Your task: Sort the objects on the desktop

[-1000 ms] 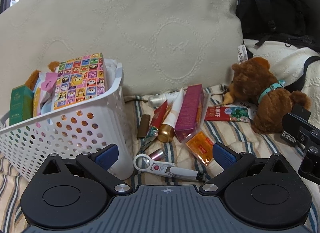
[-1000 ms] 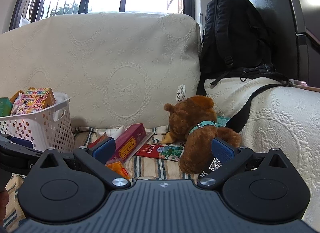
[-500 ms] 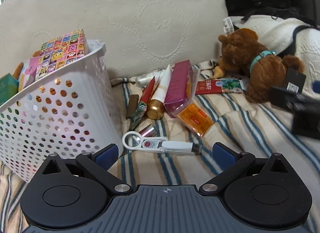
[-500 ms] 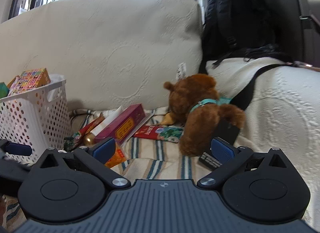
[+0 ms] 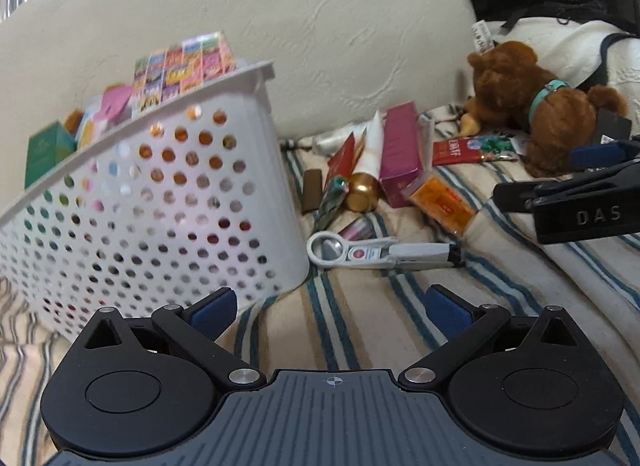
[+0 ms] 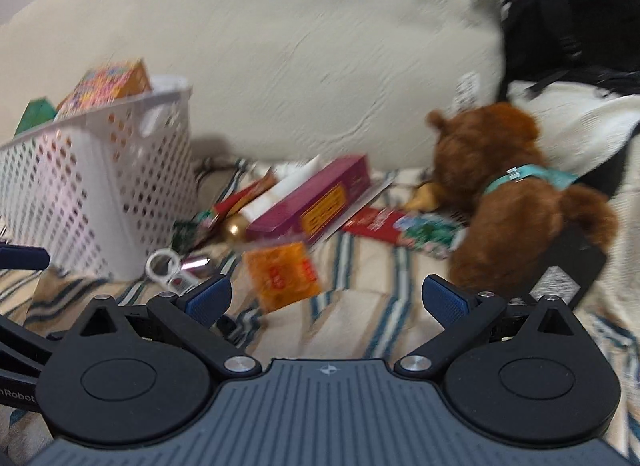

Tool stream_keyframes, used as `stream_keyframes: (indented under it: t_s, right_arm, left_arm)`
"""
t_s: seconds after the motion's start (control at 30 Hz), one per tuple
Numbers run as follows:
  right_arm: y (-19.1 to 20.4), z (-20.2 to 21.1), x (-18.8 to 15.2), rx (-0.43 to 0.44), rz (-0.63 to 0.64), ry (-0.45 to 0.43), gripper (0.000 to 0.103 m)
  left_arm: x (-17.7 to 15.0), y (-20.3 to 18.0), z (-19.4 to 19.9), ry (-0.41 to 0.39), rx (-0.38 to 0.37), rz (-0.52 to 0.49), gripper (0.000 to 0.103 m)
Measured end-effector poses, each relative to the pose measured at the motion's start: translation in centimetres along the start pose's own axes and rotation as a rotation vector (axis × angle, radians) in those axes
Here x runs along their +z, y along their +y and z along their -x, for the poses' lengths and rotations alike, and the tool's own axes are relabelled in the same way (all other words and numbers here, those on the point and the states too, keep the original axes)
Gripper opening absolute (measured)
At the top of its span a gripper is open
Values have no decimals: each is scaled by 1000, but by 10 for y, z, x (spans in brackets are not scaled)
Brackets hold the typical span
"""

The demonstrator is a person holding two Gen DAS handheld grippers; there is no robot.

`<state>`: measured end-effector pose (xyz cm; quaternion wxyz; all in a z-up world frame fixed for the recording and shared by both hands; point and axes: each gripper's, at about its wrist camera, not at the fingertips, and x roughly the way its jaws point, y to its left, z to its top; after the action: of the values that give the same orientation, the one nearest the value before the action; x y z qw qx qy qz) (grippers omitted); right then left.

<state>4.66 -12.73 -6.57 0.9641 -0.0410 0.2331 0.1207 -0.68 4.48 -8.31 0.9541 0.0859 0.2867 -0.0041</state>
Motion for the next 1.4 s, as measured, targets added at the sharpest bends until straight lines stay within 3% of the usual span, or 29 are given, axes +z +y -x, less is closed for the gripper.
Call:
stream_keyframes:
  t_s: [0.1, 0.23, 0.43, 0.53, 0.57, 0.67, 0.9, 1.13, 1.27, 1.4]
  right_arm:
    - [4, -20, 13, 33, 37, 69, 101]
    - [23, -51, 29, 34, 151, 93, 101]
    - [39, -96, 24, 30, 215, 211, 99]
    - [28, -108, 20, 53, 156, 281, 82]
    - [22, -111, 20, 68, 122, 296, 66]
    - [5, -115, 21, 75, 36, 305, 56]
    - [-2, -106, 20, 64, 41, 299, 54]
    - [-21, -101, 23, 43, 49, 289, 54]
    - [-22, -97, 23, 47, 39, 276, 55]
    - [-25, -98, 23, 47, 27, 271, 56]
  left_arm:
    - [3, -2, -6, -3, -18, 3, 103]
    - [3, -4, -9, -14, -25, -5, 103]
    - [6, -3, -15, -16, -40, -25, 103]
    - [8, -2, -20, -11, -54, -17, 103]
    - [9, -3, -22, -9, -60, -18, 103]
    - [12, -6, -28, -7, -80, -30, 103]
    - [27, -21, -48, -7, -110, -106, 103]
    - [31, -41, -73, 39, -214, -296, 103]
    - [29, -38, -78, 10, -275, -342, 102]
    - [26, -42, -82, -10, -274, -359, 99]
